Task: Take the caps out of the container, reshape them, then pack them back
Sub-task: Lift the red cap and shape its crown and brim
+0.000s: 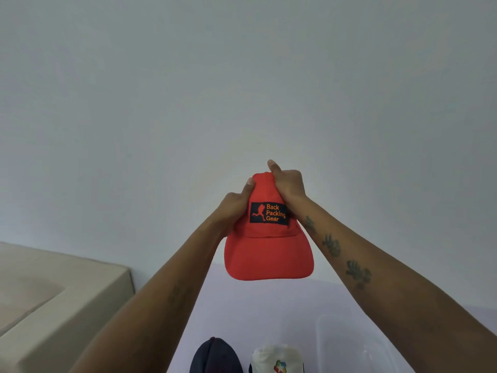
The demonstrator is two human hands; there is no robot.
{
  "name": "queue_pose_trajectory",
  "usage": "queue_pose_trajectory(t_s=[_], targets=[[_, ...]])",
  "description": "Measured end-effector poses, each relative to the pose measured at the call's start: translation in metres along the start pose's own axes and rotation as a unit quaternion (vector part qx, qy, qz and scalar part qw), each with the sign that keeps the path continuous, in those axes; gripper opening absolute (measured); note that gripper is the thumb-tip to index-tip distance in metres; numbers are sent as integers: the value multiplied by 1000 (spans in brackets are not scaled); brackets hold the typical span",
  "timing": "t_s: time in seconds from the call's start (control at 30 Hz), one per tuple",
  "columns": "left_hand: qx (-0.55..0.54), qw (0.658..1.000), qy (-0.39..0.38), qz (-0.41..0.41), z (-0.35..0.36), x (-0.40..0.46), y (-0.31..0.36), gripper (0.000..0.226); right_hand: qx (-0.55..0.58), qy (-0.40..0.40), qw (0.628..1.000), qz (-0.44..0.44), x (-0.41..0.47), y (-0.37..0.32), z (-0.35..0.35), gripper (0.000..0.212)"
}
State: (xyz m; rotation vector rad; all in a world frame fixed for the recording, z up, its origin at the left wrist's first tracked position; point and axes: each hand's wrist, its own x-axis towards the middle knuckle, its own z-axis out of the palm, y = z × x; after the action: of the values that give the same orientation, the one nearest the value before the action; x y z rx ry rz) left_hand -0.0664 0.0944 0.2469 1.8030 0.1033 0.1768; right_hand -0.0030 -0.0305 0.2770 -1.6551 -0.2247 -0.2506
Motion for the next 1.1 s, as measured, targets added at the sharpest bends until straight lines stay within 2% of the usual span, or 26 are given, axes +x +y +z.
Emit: queue_pose_trajectory(t_s=[0.1, 0.17, 0.2, 0.27, 0.33, 0.37, 0.4, 0.47, 0.53, 0.6, 0.67, 0.73, 0.8, 0.87, 0.97, 1.03, 1.1], targets=[[-68, 992, 98, 50, 5, -2, 4, 63, 31, 22, 999, -23, -1, 3, 9, 56], [-71, 983, 134, 102, 1, 2, 3, 58, 80, 4, 996, 30, -4, 3, 8, 48], [-64, 979, 149, 125, -3, 4, 2, 58, 96, -35, 992, 72, -5, 3, 5, 46], [-53, 968, 188, 160, -14, 8, 2, 58, 65, -151, 977, 135, -7, 4, -5, 67], [-45, 954, 230, 188, -21, 12, 1, 60, 3, -237, 960, 149, -11, 7, -11, 73], [-42, 949, 245, 195, -21, 14, 1, 61, -8, -245, 959, 145, -12, 7, -10, 71], [-43, 947, 254, 194, -19, 16, 1, 61, 2, -222, 965, 139, -14, 7, -6, 69], [-71, 950, 254, 164, -11, 18, 1, 59, 37, -112, 988, 105, -16, 9, 4, 64], [-129, 960, 224, 107, -8, 18, 4, 55, 80, -37, 993, 73, -16, 12, 9, 50], [-186, 965, 180, 35, -9, 15, 4, 55, 145, -37, 984, 93, -16, 16, 9, 44], [-255, 956, 142, -5, -9, 14, -1, 57, 211, -45, 967, 132, -16, 21, 8, 46], [-326, 939, 112, -15, -5, 14, -8, 56, 258, -44, 954, 148, -16, 22, 11, 47], [-344, 933, 104, -9, -4, 15, -16, 57, 270, -26, 953, 137, -17, 22, 13, 43], [-278, 954, 113, 10, -10, 17, -19, 59, 223, 4, 971, 86, -17, 23, 10, 49], [-102, 987, 99, 78, -26, 19, -16, 54, 127, 47, 990, -46, -17, 22, 4, 55], [10, 991, 78, 105, -33, 21, -10, 49, 76, 65, 987, -125, -17, 19, 4, 55], [64, 987, 81, 120, -36, 23, -3, 46, 34, 58, 983, -173, -19, 17, 9, 53]])
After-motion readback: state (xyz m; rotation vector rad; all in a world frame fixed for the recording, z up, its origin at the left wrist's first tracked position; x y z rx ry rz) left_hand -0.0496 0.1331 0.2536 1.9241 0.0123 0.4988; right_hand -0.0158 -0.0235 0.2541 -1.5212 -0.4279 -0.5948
